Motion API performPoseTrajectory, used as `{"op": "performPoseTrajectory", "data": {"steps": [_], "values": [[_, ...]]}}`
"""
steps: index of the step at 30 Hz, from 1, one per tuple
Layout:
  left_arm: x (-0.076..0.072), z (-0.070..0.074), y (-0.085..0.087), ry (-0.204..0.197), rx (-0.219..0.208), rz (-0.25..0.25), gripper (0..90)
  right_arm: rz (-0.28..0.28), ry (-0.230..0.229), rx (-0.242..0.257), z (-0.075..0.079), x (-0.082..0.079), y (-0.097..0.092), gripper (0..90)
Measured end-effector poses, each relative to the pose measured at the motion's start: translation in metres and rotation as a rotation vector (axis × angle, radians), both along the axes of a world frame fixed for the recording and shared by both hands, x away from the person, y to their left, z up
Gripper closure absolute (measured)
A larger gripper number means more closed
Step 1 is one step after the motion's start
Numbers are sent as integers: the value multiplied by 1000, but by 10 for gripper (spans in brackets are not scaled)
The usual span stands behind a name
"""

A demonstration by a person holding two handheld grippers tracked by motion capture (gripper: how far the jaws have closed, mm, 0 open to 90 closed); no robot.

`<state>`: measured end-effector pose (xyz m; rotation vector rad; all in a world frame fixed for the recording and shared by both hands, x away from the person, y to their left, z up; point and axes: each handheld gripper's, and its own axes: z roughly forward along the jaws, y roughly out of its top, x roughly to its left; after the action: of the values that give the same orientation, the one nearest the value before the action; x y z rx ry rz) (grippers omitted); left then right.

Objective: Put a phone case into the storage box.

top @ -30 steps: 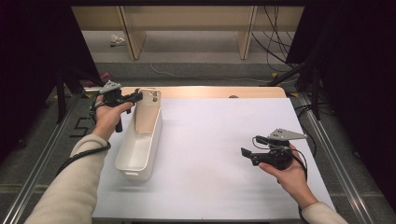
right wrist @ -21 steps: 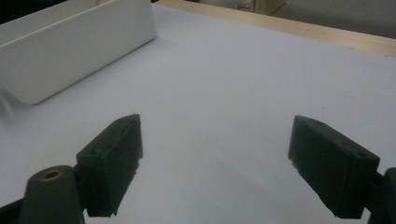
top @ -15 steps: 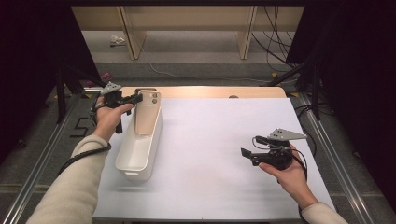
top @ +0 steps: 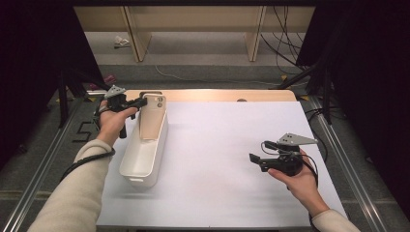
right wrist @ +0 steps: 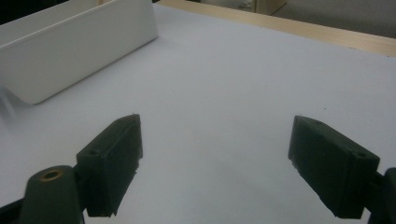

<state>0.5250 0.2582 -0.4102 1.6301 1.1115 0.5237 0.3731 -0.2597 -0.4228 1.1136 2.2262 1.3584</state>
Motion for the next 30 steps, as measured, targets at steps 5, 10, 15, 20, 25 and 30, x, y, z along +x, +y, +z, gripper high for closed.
{"op": "performPoseTrajectory", "data": {"steps": [5,10,15,20,25,30], "values": [[-1,-1,2,0,0,2,808,0,0,1,0,0,0,184],[-2,-1,4,4,19,3,797,1,1,0,0,0,0,184],[-4,-3,5,13,71,1,775,2,2,-1,0,0,0,184],[-4,-6,7,19,97,20,780,1,3,-1,0,0,0,184],[-4,-5,7,22,125,31,781,1,3,0,-1,1,1,184],[-5,-5,6,22,129,28,779,2,4,-2,-1,0,0,184]]}}
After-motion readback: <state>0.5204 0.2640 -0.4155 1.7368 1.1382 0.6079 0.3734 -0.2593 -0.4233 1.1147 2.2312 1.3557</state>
